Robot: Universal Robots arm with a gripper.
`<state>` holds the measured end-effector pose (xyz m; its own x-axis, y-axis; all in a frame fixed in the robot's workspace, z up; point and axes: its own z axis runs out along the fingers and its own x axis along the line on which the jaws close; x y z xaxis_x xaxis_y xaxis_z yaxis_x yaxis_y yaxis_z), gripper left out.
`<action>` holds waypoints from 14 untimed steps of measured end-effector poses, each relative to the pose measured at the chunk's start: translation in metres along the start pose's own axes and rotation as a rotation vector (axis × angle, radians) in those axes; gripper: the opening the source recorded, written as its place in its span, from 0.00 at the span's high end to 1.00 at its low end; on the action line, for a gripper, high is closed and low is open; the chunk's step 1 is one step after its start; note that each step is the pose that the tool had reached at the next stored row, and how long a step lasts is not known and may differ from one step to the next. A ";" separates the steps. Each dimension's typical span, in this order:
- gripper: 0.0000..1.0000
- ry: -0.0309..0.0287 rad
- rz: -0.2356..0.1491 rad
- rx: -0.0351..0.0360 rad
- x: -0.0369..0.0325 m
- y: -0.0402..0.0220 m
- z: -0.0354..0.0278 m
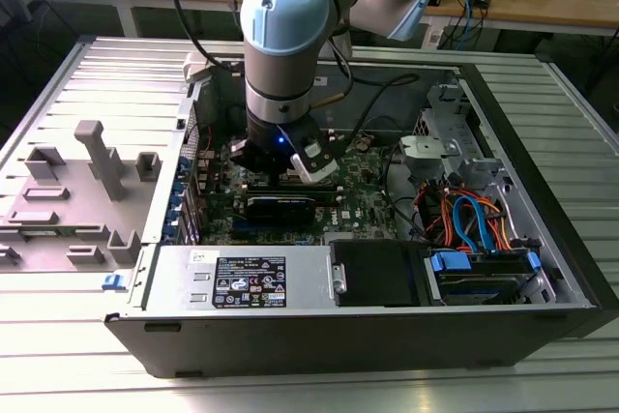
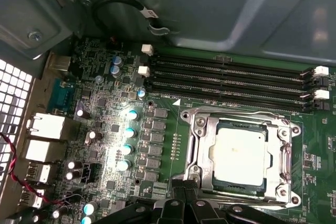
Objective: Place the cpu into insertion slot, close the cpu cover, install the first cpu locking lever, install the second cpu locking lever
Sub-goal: 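Install the second cpu locking lever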
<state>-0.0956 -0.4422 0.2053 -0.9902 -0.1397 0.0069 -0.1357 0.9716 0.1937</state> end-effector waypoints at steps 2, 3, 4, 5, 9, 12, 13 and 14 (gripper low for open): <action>0.89 -0.0022 0.000 -0.0049 0.0000 -0.0002 0.0010; 0.89 -0.0032 -0.001 -0.0076 0.0000 -0.0003 0.0012; 0.89 -0.0041 -0.001 -0.0104 0.0000 -0.0003 0.0014; 0.89 -0.0058 -0.001 -0.0145 0.0000 -0.0003 0.0018; 0.89 -0.0112 -0.002 -0.0204 0.0002 -0.0007 0.0034; 0.89 -0.0138 -0.003 -0.0290 0.0043 -0.0001 0.0043; 0.89 -0.0144 -0.003 -0.0318 0.0063 0.0001 0.0045; 0.89 -0.0146 -0.003 -0.0336 0.0074 0.0003 0.0045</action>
<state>-0.1031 -0.4421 0.2010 -0.9902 -0.1396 -0.0080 -0.1377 0.9642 0.2265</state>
